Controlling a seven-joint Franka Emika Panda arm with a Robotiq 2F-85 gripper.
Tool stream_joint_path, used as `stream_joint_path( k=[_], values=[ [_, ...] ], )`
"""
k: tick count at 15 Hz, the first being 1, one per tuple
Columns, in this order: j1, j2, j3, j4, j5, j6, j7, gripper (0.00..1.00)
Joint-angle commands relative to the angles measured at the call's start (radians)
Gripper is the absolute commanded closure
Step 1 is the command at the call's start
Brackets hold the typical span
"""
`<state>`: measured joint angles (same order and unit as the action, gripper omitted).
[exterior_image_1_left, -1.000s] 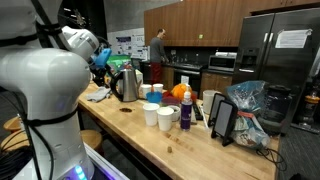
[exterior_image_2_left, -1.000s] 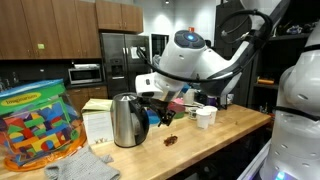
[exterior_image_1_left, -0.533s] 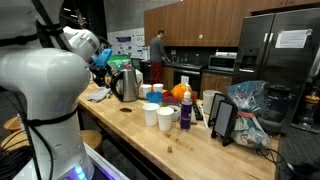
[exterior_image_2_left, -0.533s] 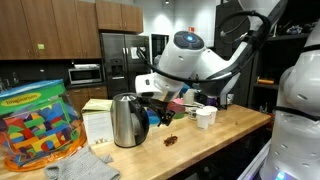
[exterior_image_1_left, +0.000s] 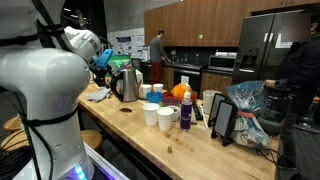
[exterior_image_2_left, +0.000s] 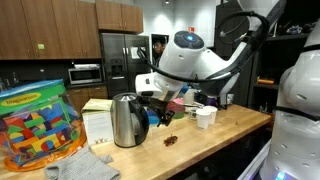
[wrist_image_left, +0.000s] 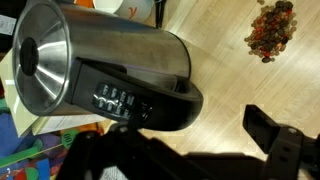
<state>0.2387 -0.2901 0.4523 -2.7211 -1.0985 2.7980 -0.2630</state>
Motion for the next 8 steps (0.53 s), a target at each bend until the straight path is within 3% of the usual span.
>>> stream_joint_path(
  k=[1,8],
  values=[
    [-0.034,0.039,-0.019,0.009,-0.039,0.055,0.016,0.00],
    [-0.081,0.065,-0.030,0.017,-0.057,0.109,0.013,0.00]
  ],
)
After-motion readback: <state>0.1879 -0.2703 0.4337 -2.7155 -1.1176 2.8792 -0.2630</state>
